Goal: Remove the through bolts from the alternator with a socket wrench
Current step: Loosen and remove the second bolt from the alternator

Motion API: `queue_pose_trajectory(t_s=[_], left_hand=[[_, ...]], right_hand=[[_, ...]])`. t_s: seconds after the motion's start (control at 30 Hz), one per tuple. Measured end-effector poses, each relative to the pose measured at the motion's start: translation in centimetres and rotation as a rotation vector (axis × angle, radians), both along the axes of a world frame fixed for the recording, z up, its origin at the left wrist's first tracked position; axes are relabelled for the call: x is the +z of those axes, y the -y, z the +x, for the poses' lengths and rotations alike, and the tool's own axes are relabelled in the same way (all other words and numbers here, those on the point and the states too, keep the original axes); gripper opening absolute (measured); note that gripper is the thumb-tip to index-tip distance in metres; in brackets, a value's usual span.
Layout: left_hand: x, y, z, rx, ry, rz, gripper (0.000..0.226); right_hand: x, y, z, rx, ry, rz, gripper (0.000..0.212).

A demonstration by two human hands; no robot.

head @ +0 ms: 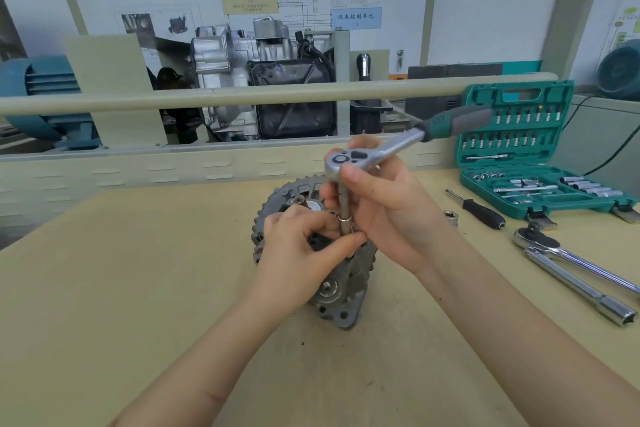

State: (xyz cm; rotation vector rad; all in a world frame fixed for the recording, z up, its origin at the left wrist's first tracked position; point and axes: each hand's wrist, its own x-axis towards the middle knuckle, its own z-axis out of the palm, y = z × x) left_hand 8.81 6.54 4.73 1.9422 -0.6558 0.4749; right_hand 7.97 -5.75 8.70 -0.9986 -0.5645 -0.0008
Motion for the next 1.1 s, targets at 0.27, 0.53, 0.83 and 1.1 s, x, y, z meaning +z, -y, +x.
queue_pose_trajectory(t_s=[0.27,0.53,0.83,1.1], left_hand=[[0.4,-0.8,-0.2,-0.066,-0.018,0.063,0.015],[0.1,-0.6,-0.2,-0.005,0.016,0.011,0.027],[-0.1,-0.3,-0.1,0.024,0.005,-0.029,0.026],[0.2,-0.5,-0.3,-0.004,0.017,0.011,0.029]], right_hand=[[-0.1,0.3,0.9,-0.101,-0.057,0.001,0.030],[-0.5,0.0,1.1,-0.077,-0.091,0.039,0.028],[-0.7,-0.2,1.4,-0.067,-0.106,0.065,0.028],[-0.7,-0.1,1.2,-0.051,-0.097,0.051,0.028]])
